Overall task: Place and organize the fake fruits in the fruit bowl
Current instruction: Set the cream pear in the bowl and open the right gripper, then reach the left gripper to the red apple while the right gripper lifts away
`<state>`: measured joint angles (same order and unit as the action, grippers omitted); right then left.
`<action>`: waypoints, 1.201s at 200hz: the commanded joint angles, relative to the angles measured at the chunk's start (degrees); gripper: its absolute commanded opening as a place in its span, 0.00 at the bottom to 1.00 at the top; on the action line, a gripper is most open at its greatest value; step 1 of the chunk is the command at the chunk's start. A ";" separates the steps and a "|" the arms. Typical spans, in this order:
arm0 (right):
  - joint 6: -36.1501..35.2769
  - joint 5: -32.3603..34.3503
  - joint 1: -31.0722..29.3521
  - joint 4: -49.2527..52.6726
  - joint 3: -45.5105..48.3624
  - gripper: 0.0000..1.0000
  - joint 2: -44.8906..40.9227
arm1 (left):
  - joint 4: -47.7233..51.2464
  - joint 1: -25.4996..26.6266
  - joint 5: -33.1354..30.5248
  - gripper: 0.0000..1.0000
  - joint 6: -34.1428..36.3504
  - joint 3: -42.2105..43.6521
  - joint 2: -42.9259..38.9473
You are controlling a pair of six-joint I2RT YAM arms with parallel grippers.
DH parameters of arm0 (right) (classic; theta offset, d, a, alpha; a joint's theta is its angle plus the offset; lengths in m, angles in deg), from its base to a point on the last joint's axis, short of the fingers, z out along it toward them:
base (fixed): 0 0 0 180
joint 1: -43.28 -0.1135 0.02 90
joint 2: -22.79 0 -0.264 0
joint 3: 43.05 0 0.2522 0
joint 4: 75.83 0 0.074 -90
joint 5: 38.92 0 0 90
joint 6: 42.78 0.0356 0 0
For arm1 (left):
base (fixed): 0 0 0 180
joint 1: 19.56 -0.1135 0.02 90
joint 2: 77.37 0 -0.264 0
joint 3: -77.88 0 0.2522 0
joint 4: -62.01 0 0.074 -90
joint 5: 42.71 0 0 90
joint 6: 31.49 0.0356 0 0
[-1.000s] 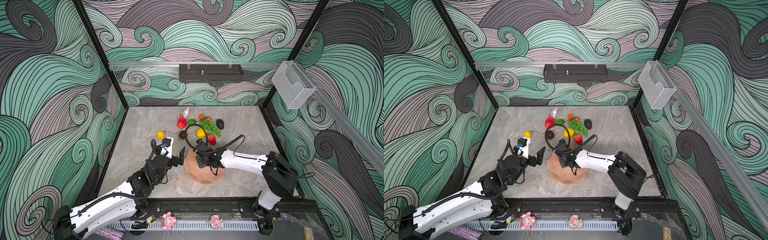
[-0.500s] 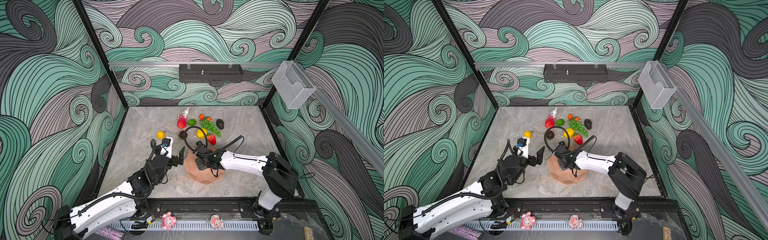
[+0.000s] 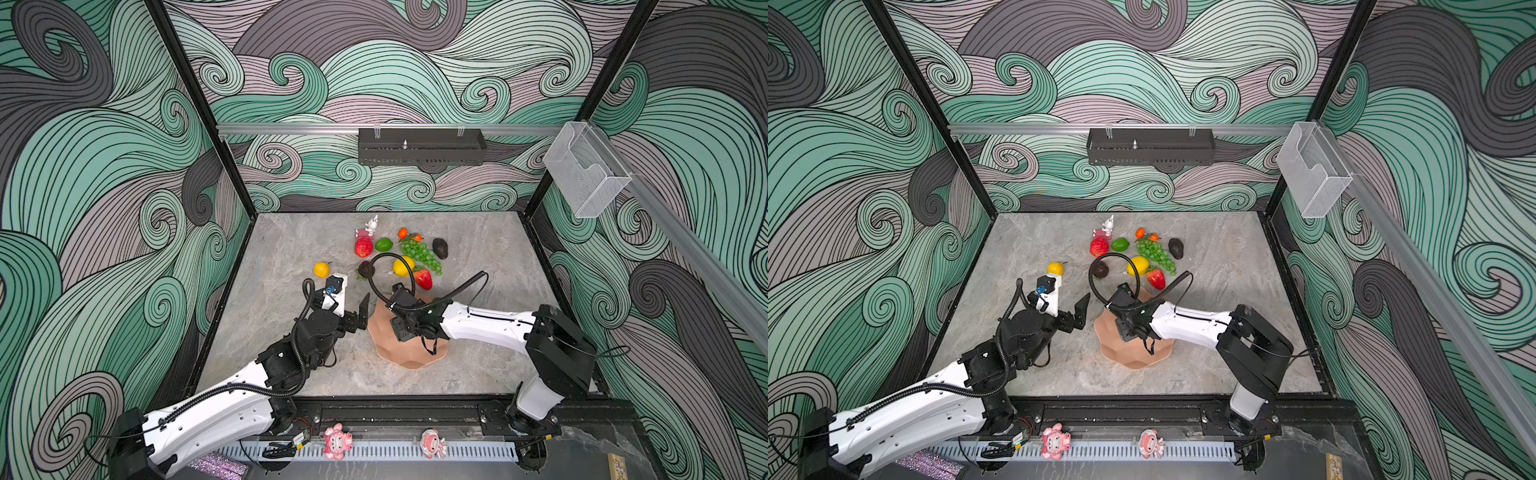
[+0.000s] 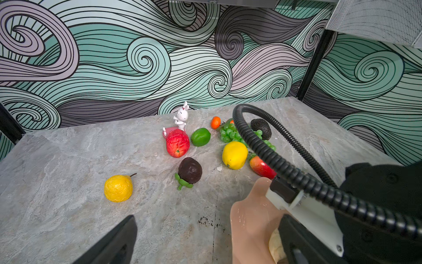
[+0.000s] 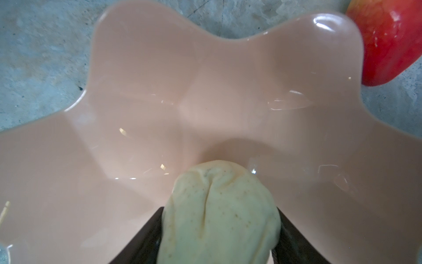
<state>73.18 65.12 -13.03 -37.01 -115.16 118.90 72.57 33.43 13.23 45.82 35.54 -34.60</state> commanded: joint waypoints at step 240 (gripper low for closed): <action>-1.58 -8.90 -0.37 -0.85 2.00 0.90 -8.99 | 1.45 -0.52 -2.44 0.99 -0.89 -1.72 2.51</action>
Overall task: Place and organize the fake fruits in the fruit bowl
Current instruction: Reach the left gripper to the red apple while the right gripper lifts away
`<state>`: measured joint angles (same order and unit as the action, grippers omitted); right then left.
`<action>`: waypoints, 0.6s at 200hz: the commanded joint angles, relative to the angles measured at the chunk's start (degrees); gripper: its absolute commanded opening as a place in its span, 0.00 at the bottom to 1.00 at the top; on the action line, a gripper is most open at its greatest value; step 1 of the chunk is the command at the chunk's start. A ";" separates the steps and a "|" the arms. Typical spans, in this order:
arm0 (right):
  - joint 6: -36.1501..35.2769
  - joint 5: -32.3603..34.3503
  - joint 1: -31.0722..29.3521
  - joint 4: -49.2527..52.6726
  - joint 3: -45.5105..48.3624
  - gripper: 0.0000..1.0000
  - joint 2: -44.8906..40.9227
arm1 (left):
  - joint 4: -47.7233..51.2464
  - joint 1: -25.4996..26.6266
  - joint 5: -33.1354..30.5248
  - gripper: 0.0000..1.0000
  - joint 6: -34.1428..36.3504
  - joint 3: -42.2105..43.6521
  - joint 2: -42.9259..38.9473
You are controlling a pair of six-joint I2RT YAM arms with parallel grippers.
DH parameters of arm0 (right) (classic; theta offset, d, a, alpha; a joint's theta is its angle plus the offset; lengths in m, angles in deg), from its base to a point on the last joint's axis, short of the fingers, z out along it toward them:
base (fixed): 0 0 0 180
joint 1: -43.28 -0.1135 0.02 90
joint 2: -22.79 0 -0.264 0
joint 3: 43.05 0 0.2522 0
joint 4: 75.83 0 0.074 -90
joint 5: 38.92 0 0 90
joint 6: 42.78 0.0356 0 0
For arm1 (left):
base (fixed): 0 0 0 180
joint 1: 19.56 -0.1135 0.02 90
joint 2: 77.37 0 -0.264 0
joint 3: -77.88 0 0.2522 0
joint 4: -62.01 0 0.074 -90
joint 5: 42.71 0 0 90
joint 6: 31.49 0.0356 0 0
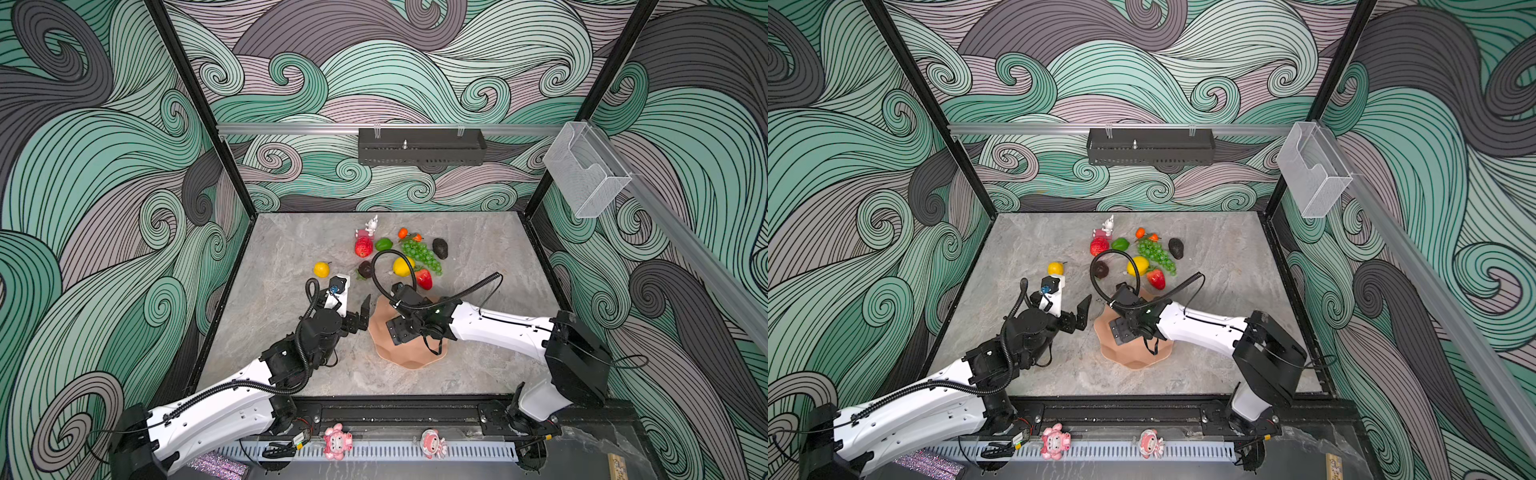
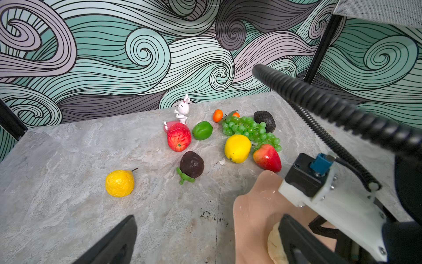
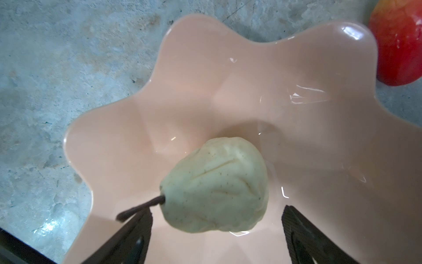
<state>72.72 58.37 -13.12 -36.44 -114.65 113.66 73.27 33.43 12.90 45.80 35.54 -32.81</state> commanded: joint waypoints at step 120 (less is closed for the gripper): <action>-3.67 4.97 8.06 2.38 8.14 0.99 -27.88 | 26.48 -23.71 21.83 0.99 -16.34 -31.94 29.50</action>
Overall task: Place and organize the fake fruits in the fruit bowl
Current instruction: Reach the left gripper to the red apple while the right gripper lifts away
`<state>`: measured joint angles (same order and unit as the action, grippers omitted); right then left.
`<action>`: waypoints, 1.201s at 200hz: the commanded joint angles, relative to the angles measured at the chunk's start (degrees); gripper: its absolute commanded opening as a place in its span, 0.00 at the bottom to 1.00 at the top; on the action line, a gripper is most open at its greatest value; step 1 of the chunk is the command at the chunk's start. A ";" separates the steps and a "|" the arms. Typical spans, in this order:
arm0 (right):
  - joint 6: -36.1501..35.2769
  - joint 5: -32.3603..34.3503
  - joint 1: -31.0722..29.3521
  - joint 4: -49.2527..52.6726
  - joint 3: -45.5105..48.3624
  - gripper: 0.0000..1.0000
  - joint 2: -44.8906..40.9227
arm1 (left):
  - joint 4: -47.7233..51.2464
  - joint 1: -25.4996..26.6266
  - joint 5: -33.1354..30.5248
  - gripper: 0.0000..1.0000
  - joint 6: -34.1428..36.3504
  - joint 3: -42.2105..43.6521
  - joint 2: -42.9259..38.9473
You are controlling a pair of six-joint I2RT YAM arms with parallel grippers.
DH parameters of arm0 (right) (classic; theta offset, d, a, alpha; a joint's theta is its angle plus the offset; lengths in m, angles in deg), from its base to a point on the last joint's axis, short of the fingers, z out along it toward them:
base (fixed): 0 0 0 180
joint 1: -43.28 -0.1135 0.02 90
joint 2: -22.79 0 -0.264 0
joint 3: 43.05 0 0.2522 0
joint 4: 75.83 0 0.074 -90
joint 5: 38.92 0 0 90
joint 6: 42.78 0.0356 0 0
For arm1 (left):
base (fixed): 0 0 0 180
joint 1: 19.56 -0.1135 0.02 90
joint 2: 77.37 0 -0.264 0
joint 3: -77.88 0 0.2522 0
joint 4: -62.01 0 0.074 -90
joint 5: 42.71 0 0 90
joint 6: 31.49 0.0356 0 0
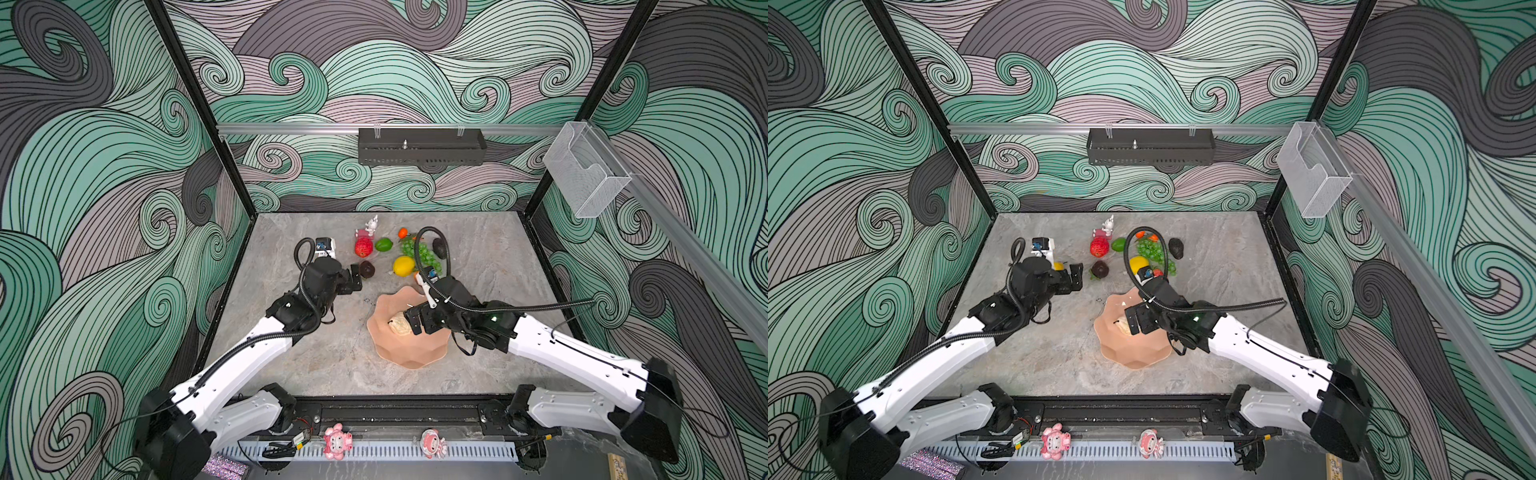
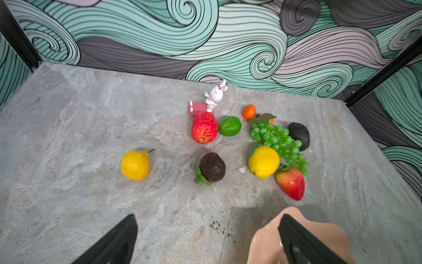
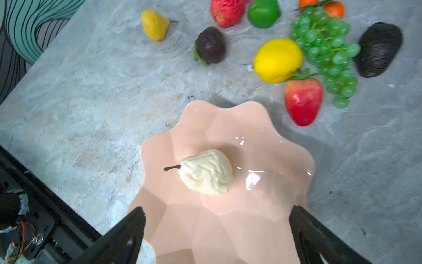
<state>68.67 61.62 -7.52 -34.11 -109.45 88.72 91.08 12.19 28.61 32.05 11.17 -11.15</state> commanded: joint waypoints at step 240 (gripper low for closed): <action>-0.40 2.40 4.14 -6.18 17.30 0.99 -19.12 | 21.79 -13.64 20.26 0.87 12.19 -61.65 68.25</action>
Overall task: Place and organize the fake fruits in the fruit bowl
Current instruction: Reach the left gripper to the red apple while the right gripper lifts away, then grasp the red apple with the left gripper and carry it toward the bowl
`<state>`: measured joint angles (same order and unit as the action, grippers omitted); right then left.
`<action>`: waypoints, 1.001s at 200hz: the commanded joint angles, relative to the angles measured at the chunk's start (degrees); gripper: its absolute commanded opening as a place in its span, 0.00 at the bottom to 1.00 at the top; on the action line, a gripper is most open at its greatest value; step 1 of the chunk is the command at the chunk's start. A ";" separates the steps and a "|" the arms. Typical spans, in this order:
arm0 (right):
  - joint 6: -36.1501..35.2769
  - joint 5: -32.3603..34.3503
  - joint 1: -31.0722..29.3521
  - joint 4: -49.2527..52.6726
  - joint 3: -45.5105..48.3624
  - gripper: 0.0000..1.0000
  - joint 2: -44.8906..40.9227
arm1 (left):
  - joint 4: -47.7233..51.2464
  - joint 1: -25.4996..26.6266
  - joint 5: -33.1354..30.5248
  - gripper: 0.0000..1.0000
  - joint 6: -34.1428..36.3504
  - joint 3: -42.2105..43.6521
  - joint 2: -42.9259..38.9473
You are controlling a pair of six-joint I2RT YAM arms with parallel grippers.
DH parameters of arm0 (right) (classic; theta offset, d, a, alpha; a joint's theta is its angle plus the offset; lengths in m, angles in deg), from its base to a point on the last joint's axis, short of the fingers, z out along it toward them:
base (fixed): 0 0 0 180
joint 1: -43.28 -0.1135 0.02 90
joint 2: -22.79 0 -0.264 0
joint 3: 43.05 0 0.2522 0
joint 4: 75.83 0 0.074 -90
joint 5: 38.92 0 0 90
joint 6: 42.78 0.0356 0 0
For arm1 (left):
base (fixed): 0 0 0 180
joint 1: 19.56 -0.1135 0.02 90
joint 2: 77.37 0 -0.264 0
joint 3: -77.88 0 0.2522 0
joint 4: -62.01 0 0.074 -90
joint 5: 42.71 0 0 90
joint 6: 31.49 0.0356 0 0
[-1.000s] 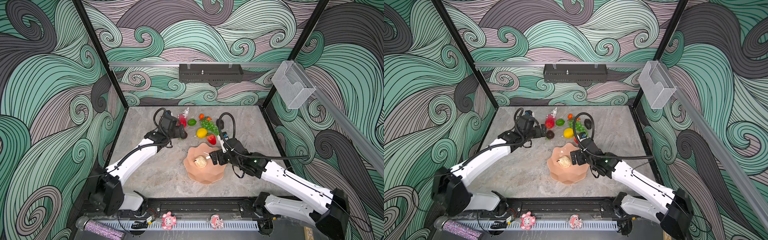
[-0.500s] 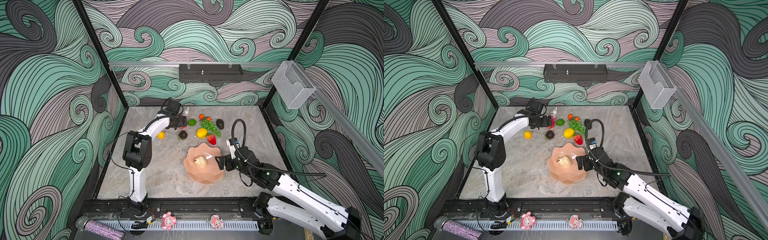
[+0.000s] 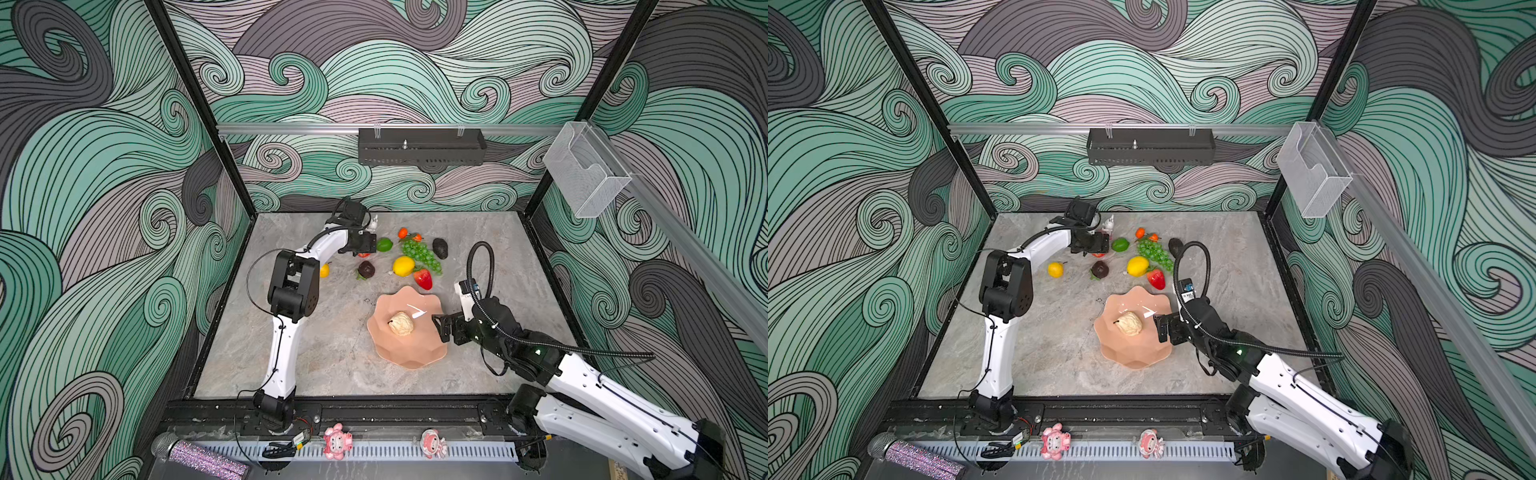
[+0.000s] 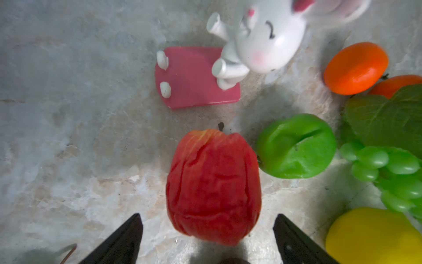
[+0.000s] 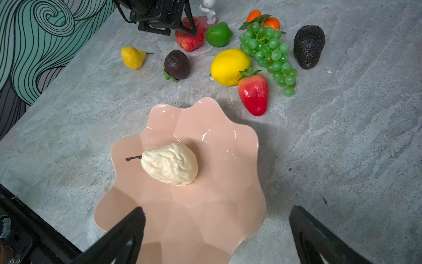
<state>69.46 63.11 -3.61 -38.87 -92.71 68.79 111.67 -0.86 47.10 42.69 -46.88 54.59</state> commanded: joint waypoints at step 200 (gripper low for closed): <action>5.10 -1.43 0.74 0.28 -2.81 0.99 4.19 | -5.10 -1.12 0.24 0.56 -1.83 17.66 -22.98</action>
<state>71.23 62.89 -3.28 -39.64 -93.10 72.59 110.64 -1.56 48.83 42.32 -35.30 40.82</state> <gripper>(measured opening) 0.992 0.618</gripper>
